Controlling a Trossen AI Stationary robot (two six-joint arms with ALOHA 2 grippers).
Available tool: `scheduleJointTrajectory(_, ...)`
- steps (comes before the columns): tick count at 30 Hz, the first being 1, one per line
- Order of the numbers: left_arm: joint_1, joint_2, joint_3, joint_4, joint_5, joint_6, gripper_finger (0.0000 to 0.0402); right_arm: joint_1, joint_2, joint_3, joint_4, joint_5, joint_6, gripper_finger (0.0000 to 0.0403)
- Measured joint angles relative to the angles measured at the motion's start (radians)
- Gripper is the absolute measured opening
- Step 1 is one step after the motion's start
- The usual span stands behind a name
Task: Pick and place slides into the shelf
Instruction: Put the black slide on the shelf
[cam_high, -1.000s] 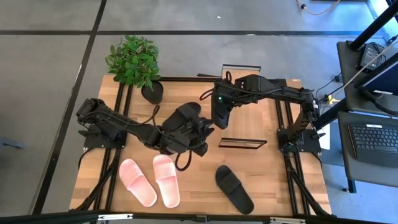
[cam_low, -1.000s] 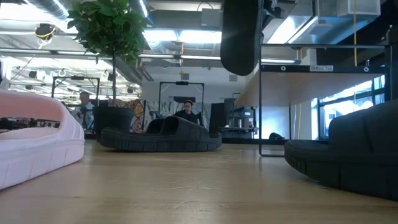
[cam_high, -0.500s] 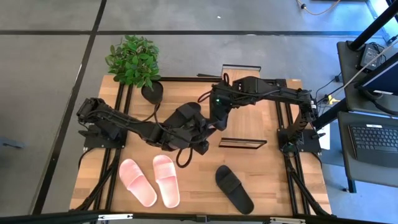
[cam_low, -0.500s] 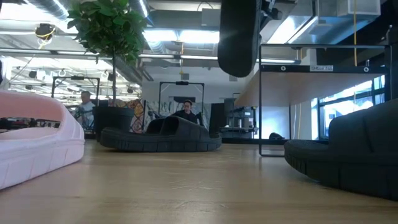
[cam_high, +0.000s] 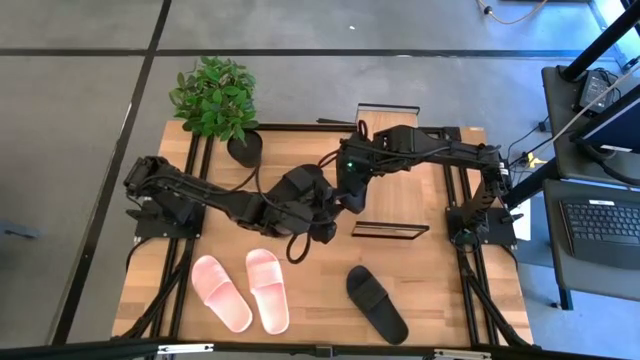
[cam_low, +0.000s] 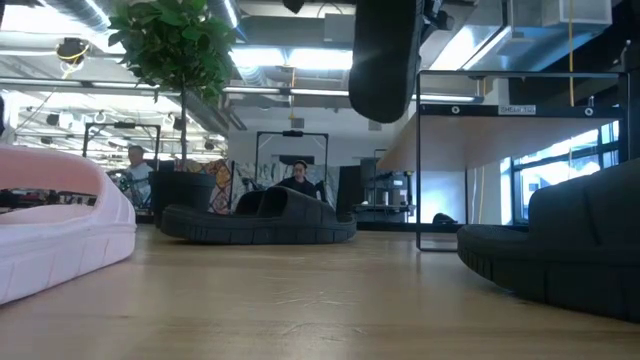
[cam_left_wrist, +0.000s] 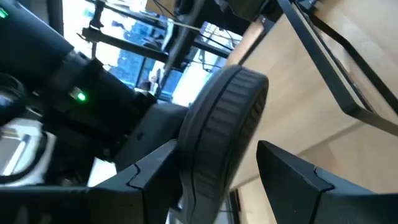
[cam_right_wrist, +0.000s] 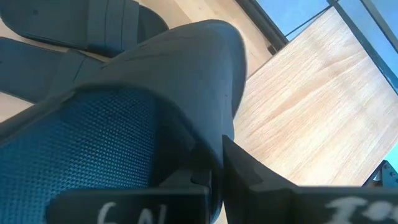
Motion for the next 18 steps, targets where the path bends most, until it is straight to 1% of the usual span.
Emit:
scheduleJointTrajectory(7,0.003,0.0,0.0,-0.015,0.026,-0.007,0.021,0.0,0.0,0.0,0.004,-0.002,-0.003,0.0013)
scheduleJointTrajectory(10,0.0,0.0,0.0,-0.011,0.025,-0.001,0.0202,0.0,0.0,0.0,0.006,-0.004,-0.003,0.0013)
scheduleJointTrajectory(14,0.001,0.0,0.0,-0.007,0.028,0.0,0.0176,0.0,0.0,0.0,0.022,-0.004,-0.003,0.0013)
scheduleJointTrajectory(18,0.001,0.0,0.0,-0.002,0.055,0.0,0.0141,0.0,0.0,0.0,0.022,-0.004,-0.004,0.0013)
